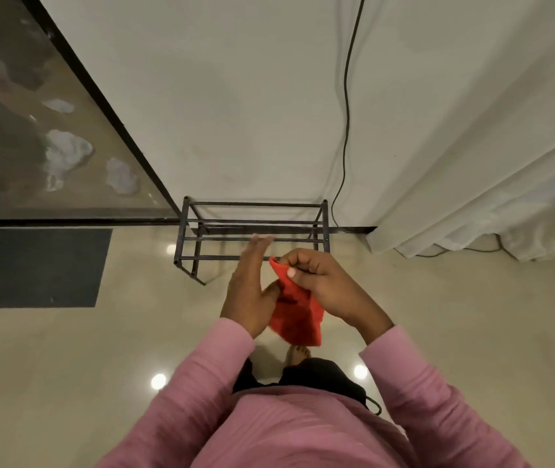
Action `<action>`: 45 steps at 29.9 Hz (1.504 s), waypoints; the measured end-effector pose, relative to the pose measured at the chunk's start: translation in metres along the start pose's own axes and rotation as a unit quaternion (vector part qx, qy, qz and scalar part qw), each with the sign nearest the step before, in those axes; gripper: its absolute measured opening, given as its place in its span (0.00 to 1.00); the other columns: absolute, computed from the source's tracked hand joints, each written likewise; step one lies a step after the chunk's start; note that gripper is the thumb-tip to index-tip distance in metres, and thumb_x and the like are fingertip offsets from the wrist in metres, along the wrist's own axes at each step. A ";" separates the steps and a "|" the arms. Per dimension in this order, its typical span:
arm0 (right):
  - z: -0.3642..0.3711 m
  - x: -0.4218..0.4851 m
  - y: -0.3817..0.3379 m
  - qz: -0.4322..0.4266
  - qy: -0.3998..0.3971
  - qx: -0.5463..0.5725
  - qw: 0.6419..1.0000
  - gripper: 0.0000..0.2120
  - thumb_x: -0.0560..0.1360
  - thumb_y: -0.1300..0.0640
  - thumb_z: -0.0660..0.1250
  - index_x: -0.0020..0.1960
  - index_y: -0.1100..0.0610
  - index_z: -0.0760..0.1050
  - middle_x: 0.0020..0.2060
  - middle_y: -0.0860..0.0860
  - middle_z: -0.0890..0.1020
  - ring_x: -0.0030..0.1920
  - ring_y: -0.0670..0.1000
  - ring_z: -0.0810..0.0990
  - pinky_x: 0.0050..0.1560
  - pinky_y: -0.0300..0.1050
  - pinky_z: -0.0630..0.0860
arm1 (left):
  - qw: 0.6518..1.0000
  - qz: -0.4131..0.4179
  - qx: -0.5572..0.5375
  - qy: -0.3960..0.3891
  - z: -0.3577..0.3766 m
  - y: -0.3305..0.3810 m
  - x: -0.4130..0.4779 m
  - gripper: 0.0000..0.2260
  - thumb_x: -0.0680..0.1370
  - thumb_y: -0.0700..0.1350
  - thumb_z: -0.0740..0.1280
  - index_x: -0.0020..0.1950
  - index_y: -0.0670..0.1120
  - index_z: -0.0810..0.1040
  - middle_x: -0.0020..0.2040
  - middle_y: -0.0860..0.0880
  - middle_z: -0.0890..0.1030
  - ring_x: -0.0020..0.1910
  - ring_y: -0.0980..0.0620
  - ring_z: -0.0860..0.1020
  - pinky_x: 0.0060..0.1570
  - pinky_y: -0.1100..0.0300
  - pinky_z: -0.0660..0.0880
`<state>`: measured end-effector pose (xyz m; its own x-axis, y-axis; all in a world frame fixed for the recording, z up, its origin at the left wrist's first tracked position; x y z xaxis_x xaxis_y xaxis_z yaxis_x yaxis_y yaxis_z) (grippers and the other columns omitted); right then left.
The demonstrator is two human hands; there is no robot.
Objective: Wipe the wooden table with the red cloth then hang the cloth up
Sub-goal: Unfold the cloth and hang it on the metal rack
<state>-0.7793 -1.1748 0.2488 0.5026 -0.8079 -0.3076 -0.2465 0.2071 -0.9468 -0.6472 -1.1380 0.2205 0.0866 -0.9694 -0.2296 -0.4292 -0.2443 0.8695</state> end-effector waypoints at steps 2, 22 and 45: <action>0.006 0.005 -0.008 -0.008 -0.005 0.036 0.999 0.04 0.77 0.65 0.65 0.49 0.64 0.77 0.39 0.59 0.80 0.39 0.51 0.81 0.42 0.39 0.77 | 0.997 0.027 0.045 -0.052 -0.014 0.005 0.015 0.22 0.76 0.35 0.67 0.67 0.51 0.72 0.70 0.50 0.72 0.71 0.57 0.65 0.73 0.53 0.56; -0.044 0.043 -0.049 -0.103 0.283 -0.120 0.946 0.11 0.78 0.60 0.63 0.45 0.46 0.80 0.36 0.37 0.82 0.38 0.36 0.78 0.41 0.28 0.70 | 0.936 -0.009 0.282 -0.209 -0.101 -0.083 0.086 0.04 0.75 0.52 0.68 0.45 0.61 0.74 0.45 0.55 0.80 0.46 0.49 0.79 0.49 0.54 0.76; -0.122 0.125 0.091 0.058 0.378 0.053 0.922 0.10 0.81 0.58 0.61 0.56 0.62 0.76 0.46 0.54 0.80 0.49 0.49 0.80 0.55 0.48 0.79 | 0.905 -0.066 0.416 0.053 -0.182 -0.157 0.185 0.10 0.82 0.50 0.61 0.58 0.55 0.80 0.47 0.44 0.83 0.43 0.39 0.80 0.42 0.51 0.74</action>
<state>-0.8406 -1.3242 0.1359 -0.2543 -0.9222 -0.2914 -0.1607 0.3374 -0.9275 -0.3996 -1.2828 0.1209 0.2535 -0.9406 -0.2261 -0.9338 -0.2989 0.1968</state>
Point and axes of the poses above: each hand's wrist, its own x-axis towards the middle knuckle, its own z-axis out of the palm, y = z × x, the point moved 4 cm from there along x, towards the middle knuckle
